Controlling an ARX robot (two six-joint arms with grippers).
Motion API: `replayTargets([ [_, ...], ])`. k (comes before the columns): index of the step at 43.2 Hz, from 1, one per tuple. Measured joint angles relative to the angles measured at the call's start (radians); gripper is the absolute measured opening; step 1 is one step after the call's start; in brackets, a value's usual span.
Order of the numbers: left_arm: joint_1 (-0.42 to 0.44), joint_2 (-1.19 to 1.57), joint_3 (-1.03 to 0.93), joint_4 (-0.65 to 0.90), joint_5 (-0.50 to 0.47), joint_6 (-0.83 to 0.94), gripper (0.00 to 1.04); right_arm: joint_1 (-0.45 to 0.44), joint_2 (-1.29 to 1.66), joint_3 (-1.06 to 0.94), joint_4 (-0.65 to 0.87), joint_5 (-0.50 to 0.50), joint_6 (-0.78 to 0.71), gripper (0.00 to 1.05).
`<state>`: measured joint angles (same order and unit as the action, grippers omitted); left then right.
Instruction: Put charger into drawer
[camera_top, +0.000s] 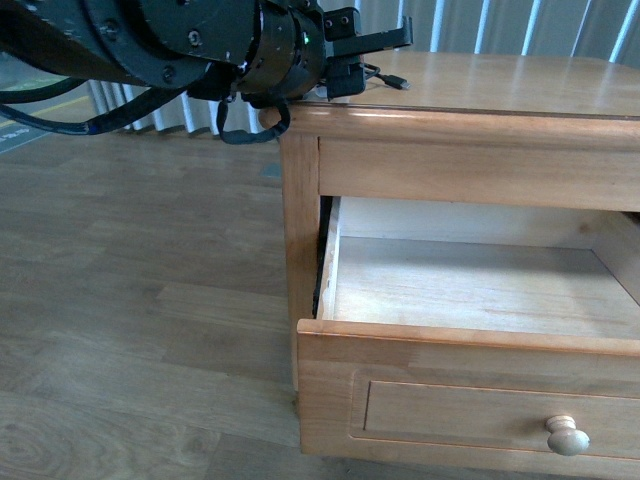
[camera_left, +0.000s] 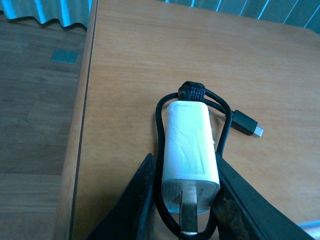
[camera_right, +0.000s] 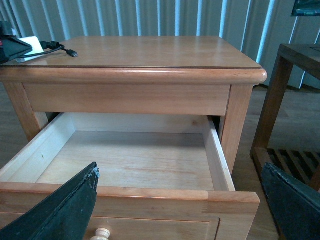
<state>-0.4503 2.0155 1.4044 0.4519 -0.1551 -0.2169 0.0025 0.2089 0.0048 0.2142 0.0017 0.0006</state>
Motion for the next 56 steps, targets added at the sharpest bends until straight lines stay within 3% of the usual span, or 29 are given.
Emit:
replayTargets([
  [16, -0.15, -0.226, -0.328, 0.106, 0.131, 0.02, 0.27, 0.0, 0.0, 0.0, 0.0, 0.0, 0.0, 0.96],
  [35, -0.174, -0.117, -0.385, 0.104, 0.148, 0.06, 0.29, 0.0, 0.0, 0.0, 0.0, 0.0, 0.0, 0.96],
  [43, -0.174, -0.082, -0.383, 0.105, 0.093, 0.085, 0.58, 0.0, 0.0, 0.0, 0.0, 0.0, 0.0, 0.96],
  [53, -0.169, -0.248, -0.47, 0.145, -0.06, 0.111, 0.97, 0.0, 0.0, 0.0, 0.0, 0.0, 0.0, 0.96],
  [56, -0.157, -0.376, -0.536, 0.141, -0.102, 0.111, 0.98, 0.0, 0.0, 0.0, 0.0, 0.0, 0.0, 0.96],
])
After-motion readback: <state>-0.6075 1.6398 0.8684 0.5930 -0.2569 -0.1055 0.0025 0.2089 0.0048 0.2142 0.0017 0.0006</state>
